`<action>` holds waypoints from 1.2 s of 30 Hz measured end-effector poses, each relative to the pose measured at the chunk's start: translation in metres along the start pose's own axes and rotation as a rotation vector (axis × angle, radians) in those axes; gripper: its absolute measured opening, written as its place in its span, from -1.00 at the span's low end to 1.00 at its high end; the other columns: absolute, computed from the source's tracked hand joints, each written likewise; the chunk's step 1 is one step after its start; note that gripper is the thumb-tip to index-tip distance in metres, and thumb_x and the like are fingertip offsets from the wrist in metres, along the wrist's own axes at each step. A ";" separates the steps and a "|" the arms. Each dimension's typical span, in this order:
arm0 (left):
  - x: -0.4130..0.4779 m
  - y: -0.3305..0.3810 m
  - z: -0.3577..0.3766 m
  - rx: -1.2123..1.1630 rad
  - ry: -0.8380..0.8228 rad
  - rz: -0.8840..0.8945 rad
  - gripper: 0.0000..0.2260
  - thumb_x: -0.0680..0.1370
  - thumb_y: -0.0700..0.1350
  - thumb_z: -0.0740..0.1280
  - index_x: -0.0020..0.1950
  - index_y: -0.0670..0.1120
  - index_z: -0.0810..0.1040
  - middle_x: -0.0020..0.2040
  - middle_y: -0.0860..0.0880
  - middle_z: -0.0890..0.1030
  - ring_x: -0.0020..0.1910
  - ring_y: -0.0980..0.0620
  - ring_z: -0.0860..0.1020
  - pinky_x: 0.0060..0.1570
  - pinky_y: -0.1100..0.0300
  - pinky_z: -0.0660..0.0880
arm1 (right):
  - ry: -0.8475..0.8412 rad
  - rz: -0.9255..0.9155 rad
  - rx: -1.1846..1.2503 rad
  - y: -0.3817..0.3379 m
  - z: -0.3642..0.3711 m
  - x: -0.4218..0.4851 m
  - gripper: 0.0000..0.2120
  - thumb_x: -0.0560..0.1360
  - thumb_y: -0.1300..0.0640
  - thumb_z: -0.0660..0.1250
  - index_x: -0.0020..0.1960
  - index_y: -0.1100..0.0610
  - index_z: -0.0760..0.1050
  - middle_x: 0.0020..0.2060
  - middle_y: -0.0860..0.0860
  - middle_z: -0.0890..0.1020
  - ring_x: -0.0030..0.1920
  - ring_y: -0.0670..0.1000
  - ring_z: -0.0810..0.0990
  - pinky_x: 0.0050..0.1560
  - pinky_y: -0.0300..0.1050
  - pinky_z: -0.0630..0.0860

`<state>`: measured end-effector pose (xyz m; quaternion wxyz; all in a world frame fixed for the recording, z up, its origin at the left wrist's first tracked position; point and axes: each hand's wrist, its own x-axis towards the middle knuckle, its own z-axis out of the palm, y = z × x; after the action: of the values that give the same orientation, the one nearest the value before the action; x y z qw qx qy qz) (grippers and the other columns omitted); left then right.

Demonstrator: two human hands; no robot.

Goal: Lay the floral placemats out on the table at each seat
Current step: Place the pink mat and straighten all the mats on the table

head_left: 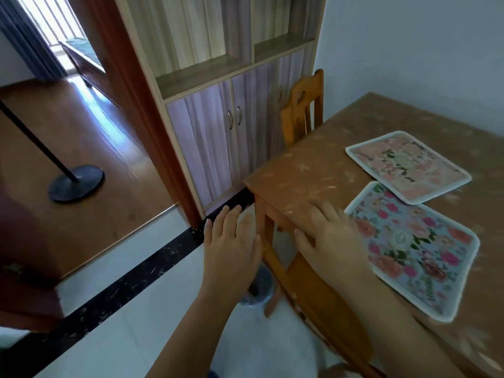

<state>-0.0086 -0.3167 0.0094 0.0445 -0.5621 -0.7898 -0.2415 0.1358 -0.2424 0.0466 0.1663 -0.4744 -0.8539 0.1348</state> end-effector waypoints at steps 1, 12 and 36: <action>0.012 -0.021 -0.003 -0.006 0.000 0.012 -0.67 0.40 -0.20 0.42 0.14 -0.23 0.51 0.16 -0.28 0.55 0.21 -0.29 0.46 0.15 -0.33 0.38 | -0.001 0.004 -0.010 -0.016 0.009 0.015 -0.64 0.43 0.12 0.32 0.20 0.19 0.41 0.22 0.16 0.50 0.18 0.23 0.44 0.18 0.17 0.40; 0.154 -0.216 -0.029 0.004 0.053 0.071 -0.71 0.45 -0.12 0.31 0.14 -0.19 0.51 0.16 -0.23 0.56 0.22 -0.26 0.46 0.19 -0.30 0.33 | -0.006 -0.027 -0.025 -0.183 0.086 0.182 -0.51 0.47 -0.02 0.26 0.35 0.08 0.27 0.35 0.05 0.39 0.33 0.09 0.33 0.33 0.10 0.29; 0.465 -0.207 0.087 -0.170 -0.201 0.598 -0.67 0.49 -0.08 0.26 0.22 -0.18 0.46 0.24 -0.22 0.50 0.29 -0.21 0.39 0.21 -0.26 0.35 | 0.256 0.474 -0.025 -0.108 0.124 0.419 -0.58 0.40 0.04 0.37 0.22 0.13 0.43 0.24 0.11 0.52 0.24 0.15 0.47 0.21 0.15 0.41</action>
<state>-0.3489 0.0714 0.0236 -0.0121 -0.7920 -0.5670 -0.2261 -0.2053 0.0510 0.0413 0.2309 -0.6762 -0.6927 0.0985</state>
